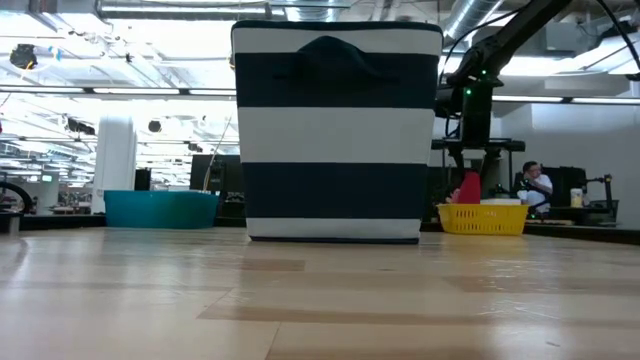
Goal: Pick & place medical supplies in basket/bin
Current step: Put the red bandage into the yellow bin
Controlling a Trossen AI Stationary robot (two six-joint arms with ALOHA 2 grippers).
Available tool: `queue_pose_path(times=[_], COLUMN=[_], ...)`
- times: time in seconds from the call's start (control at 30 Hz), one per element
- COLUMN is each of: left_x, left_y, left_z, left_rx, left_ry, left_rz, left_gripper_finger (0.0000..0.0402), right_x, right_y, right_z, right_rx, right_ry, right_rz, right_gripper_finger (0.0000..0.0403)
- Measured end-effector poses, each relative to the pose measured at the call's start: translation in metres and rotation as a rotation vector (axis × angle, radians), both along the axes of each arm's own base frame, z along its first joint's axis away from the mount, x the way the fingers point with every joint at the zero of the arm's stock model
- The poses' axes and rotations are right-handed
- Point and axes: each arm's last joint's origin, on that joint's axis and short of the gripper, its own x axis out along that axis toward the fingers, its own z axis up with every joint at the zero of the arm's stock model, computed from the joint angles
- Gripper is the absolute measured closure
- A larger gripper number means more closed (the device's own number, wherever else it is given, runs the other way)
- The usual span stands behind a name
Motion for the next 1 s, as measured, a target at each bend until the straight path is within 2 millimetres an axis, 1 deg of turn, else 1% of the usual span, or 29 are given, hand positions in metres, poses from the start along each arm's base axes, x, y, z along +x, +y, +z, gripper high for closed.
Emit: queue_pose_path(times=[0.4,0.7,0.9,1.0], left_x=[0.0,0.0,0.0,0.0], left_y=[0.0,0.0,0.0,0.0], left_z=[0.0,0.003,0.003,0.003], left_rx=[-0.001,-0.011,-0.016,-0.016], left_ry=[-0.001,-0.029,-0.026,-0.026], left_rz=[-0.001,-0.005,-0.005,-0.005], left_gripper_finger=[0.01,0.01,0.01,0.01], right_x=[0.0,0.004,0.002,0.002], right_y=[-0.001,-0.004,-0.006,-0.007], right_z=[0.0,-0.014,-0.015,-0.014], right_rx=[-0.01,0.037,0.036,0.028], right_ry=[0.011,0.028,0.033,0.022], right_rz=[0.02,0.022,0.025,0.073], right_gripper_finger=[0.027,0.027,0.027,0.0262])
